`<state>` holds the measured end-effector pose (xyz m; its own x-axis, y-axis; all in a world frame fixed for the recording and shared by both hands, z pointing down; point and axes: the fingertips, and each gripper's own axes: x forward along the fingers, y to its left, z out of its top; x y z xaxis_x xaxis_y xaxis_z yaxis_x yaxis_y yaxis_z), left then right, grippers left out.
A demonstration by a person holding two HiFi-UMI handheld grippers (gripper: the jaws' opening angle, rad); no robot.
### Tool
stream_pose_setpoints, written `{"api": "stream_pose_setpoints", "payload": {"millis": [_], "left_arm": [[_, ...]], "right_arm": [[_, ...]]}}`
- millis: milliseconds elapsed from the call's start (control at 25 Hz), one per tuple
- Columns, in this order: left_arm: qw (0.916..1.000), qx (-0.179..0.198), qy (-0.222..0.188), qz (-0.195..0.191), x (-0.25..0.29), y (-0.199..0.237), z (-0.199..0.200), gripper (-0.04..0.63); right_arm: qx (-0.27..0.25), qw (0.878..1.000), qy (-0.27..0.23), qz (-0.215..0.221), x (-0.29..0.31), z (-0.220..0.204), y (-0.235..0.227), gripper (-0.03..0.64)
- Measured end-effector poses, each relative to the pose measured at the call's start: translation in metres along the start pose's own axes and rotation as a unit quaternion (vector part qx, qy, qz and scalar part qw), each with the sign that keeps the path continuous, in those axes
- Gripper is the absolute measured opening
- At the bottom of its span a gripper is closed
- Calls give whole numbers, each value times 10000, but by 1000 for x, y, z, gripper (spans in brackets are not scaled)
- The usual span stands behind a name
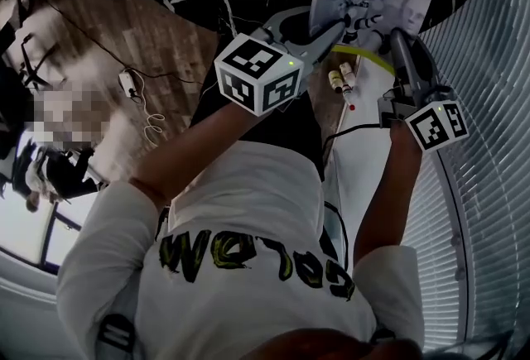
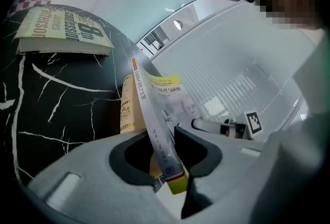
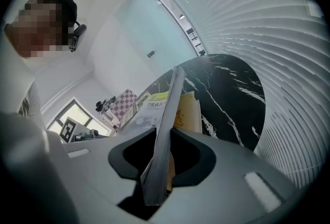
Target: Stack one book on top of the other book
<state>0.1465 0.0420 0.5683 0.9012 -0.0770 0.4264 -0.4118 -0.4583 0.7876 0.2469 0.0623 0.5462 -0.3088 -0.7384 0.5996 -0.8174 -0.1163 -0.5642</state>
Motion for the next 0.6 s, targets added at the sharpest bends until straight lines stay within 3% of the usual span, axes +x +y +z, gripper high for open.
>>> {"api": "stream_pose_setpoints", "payload": {"millis": [360, 600], "left_arm": [[9983, 373, 437, 131, 5, 12, -13, 135], [9957, 700, 578, 198, 2, 14, -14, 160]], "right_arm": [[-297, 9988, 203, -323, 7, -11, -10, 99], [-491, 9961, 460, -570, 14, -20, -19, 155]]}}
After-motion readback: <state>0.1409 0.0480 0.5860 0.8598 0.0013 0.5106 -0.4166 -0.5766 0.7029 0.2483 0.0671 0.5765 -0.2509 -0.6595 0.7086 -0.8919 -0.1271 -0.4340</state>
